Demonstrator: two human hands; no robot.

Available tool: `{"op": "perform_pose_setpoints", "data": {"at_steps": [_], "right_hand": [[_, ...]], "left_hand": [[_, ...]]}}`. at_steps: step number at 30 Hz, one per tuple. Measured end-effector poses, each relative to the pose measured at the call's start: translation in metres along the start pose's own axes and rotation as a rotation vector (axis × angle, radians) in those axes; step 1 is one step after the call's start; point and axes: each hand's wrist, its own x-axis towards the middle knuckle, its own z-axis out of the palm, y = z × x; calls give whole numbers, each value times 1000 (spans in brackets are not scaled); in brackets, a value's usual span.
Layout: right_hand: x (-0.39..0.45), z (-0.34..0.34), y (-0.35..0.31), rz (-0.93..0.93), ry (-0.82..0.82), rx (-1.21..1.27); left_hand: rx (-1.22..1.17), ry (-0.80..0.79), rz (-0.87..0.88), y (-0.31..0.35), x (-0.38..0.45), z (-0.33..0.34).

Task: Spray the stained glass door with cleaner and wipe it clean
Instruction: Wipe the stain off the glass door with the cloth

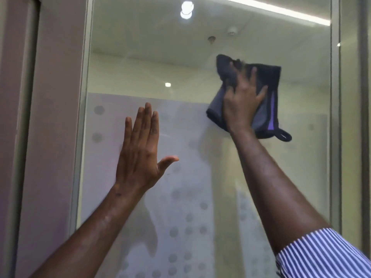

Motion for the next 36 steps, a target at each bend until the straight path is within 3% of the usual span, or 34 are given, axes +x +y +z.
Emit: {"op": "perform_pose_setpoints", "data": {"at_steps": [4,7,10,15,17,19,21,24,31,36], "right_hand": [[-59,8,-28,-394,-123,67],[-121,0,-6,-612,-202,58],[-128,-11,38,-578,-157,-17],[-63,-9,31,-49,-30,-61],[-56,-2,-1,-136,-71,-45],[-63,8,-22,-435,-133,-39],[-64,8,-18,-577,-127,-55],[-44,-3,21,-416,-84,-58],[-45,-40,141,313,62,-25],[-77,-44,144,529,165,58]], "left_hand": [[-69,54,1,-1,-1,2],[-101,75,-10,-2,-2,1],[-64,71,-9,-2,-2,1],[59,113,-52,-1,0,9],[54,137,-68,0,0,11],[45,143,-74,1,0,11],[33,157,-75,2,0,10],[9,177,-66,0,-1,10],[-3,176,-53,-1,-1,12],[-26,172,-46,0,-1,12]]}}
